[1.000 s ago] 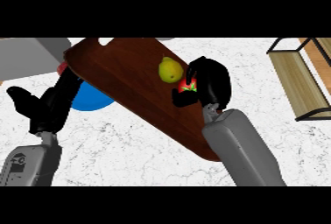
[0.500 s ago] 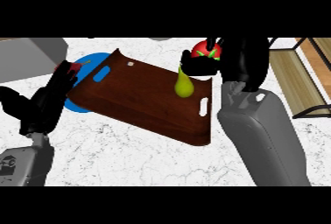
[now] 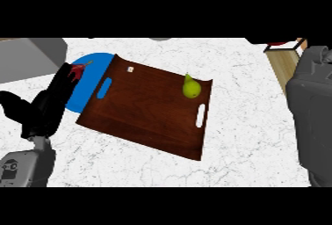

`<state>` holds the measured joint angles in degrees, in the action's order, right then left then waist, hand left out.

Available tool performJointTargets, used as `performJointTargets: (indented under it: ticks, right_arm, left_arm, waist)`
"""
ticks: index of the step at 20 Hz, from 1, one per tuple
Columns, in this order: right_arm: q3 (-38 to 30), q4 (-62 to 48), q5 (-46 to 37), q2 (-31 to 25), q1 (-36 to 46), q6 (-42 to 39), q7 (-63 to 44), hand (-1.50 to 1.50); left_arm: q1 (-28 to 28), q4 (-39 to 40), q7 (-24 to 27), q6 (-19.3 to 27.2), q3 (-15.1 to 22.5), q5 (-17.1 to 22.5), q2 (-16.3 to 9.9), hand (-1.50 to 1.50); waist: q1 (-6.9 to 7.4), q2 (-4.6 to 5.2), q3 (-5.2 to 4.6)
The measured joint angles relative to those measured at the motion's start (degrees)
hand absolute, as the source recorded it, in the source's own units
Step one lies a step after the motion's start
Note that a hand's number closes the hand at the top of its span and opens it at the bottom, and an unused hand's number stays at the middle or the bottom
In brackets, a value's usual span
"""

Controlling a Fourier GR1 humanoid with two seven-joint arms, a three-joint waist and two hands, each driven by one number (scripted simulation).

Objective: Pick the tomato from the tray and place it in the tiered shelf

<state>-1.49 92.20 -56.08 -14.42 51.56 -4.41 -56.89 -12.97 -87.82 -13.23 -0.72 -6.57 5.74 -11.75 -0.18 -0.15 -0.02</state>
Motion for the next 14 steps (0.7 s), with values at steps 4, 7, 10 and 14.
performJointTargets:
  ticks: [4, 7, 10, 14]
  right_arm:
    - [-4.0, 1.3, 1.5, -3.6, -2.4, -1.7, 0.6, 1.50]
    - [-7.9, 1.5, 3.5, -5.5, -4.5, -1.3, 2.1, 1.50]
    - [-11.7, 2.7, 5.6, -7.6, -8.2, -0.1, 4.8, 1.50]
    - [-16.3, 2.3, 8.6, -10.6, -11.7, 0.9, 8.8, 1.50]
  left_arm:
    - [0.0, 0.2, 0.4, -0.9, -0.7, 0.6, -0.5, 0.00]
    - [-1.1, 0.4, -0.4, -0.2, -0.2, 0.1, 0.2, 0.00]
    - [-0.3, 0.8, 0.7, -0.7, -0.4, 0.1, 0.2, 0.00]
    - [-1.5, 1.3, -0.1, -0.5, -0.5, -0.1, 0.2, 0.00]
  waist:
    - [-0.03, 0.03, 0.01]
    - [-0.06, 0.08, 0.03]
    - [-0.07, 0.09, 0.04]
    - [-0.03, 0.12, 0.04]
